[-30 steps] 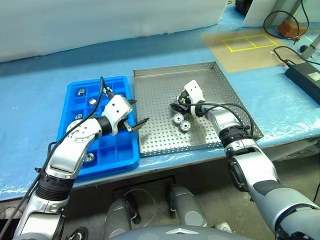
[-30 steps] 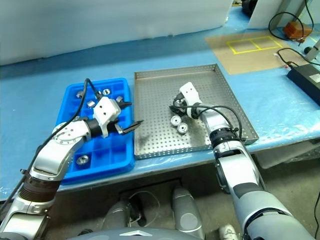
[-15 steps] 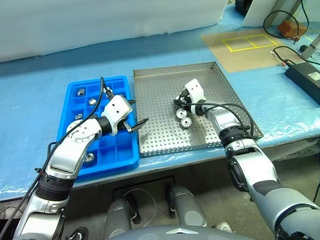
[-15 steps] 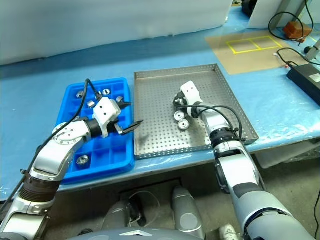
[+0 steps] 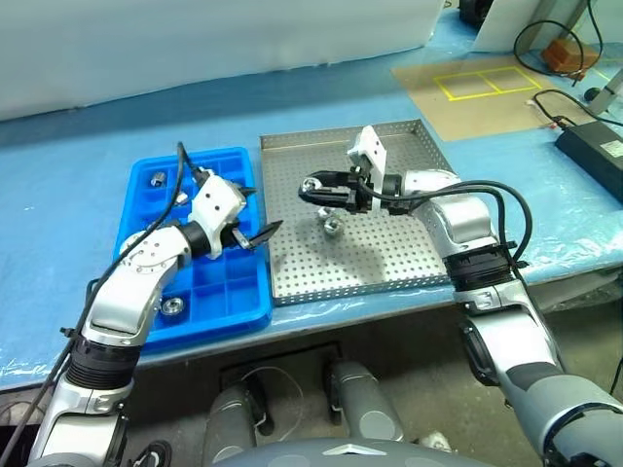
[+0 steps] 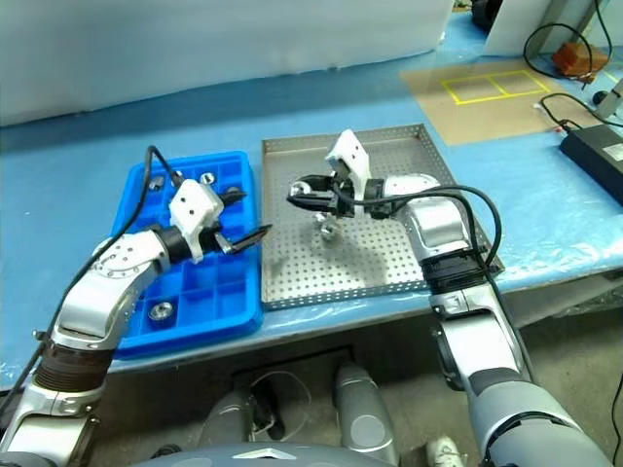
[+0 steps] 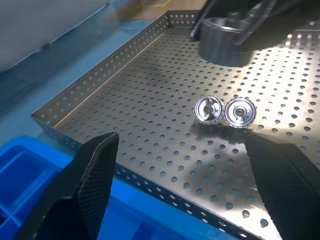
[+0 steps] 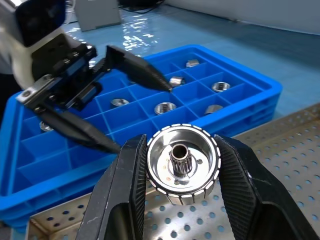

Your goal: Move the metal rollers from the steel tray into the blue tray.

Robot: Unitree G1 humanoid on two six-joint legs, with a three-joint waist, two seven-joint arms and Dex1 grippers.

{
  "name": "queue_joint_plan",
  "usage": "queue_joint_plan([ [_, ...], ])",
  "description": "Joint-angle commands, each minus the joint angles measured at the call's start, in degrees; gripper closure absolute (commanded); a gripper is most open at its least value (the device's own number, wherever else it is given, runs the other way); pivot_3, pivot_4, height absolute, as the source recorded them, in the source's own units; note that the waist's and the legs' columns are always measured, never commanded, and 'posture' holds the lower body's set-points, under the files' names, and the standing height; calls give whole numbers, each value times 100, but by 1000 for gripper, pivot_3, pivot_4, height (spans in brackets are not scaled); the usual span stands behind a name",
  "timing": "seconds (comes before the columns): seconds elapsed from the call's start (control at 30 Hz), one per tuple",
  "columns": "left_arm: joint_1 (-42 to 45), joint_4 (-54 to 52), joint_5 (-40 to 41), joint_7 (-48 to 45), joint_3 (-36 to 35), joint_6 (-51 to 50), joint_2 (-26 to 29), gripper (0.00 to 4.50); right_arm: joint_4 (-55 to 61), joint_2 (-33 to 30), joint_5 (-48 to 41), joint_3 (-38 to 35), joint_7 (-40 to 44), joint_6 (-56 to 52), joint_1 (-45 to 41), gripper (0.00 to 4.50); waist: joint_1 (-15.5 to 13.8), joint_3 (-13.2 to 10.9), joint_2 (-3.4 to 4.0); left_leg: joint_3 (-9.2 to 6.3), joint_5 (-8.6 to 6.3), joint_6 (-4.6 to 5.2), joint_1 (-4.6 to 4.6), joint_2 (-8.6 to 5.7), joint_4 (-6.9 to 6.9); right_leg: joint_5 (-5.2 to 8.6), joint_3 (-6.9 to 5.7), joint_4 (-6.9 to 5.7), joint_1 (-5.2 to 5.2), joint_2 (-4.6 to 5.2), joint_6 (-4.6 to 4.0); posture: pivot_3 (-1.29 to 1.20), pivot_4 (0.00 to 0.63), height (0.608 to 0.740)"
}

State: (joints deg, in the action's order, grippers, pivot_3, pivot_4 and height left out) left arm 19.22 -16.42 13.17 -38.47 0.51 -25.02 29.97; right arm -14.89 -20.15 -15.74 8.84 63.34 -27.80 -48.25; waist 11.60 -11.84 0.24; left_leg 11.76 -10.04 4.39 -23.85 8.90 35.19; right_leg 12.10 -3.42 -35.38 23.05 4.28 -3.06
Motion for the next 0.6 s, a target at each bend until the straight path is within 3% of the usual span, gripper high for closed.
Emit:
queue_joint_plan([
  [0.03,-97,-342,69,81,-159,-6,71,306,-444,169,146,-65,-386,247,-260,2865,0,0,0,0,0,-1,5,0,1,0,0,0,-4,0,0,-508,150,740],
  [0.33,-361,-630,228,118,-478,-139,259,306,-259,162,-39,50,110,106,-225,2865,-47,0,0,-3,1,-2,-11,-1,-4,1,0,3,10,0,0,-486,150,740],
  [0.6,-1600,-1785,1694,-307,-2186,-970,892,306,128,492,-12,670,591,38,-137,2865,-79,-1,0,-2,3,-6,-11,4,-9,1,-4,-3,18,-2,-1,-444,150,740],
])
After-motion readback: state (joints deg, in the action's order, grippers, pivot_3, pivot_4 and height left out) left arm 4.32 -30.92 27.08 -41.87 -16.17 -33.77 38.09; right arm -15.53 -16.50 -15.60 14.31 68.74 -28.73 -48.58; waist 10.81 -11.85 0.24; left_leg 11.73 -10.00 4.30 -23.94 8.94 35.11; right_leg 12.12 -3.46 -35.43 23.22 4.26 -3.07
